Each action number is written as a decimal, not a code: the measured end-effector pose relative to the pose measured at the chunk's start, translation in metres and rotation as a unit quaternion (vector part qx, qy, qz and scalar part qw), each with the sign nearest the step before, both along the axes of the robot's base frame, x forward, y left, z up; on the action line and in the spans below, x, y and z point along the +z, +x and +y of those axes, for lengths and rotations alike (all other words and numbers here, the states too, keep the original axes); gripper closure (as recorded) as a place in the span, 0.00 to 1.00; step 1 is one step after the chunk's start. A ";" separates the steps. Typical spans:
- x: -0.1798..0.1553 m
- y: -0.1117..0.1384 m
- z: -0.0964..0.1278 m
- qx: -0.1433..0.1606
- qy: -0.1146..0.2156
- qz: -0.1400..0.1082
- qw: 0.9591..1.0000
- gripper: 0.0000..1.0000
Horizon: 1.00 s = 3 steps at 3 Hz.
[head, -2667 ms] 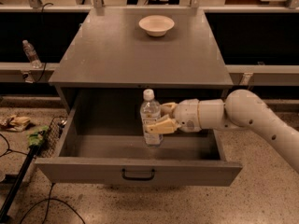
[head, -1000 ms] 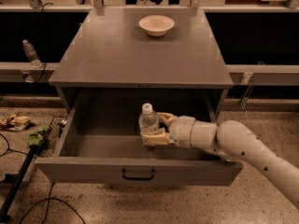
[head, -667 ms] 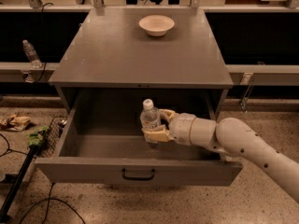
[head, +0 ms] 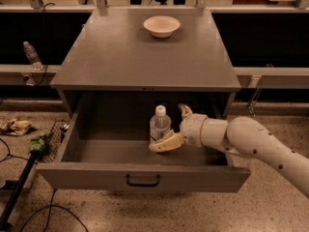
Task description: Place blue plastic bottle into top drawer
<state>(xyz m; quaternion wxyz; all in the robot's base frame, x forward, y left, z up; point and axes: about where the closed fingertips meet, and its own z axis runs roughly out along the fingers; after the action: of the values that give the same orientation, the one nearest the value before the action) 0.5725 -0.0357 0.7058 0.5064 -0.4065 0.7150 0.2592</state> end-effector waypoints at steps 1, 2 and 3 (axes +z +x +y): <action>0.016 -0.004 -0.019 -0.026 0.005 0.011 1.000 0.10; 0.049 -0.016 -0.061 -0.064 -0.006 0.006 0.998 0.34; 0.102 -0.019 -0.095 -0.099 -0.008 -0.033 0.994 0.57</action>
Offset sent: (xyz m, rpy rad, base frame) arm -0.0327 -0.1224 0.0951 -0.0490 -0.0075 -0.2348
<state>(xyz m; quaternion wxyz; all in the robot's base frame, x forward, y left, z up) 0.5538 -0.1303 0.8078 0.5497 -0.3454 0.7369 0.1886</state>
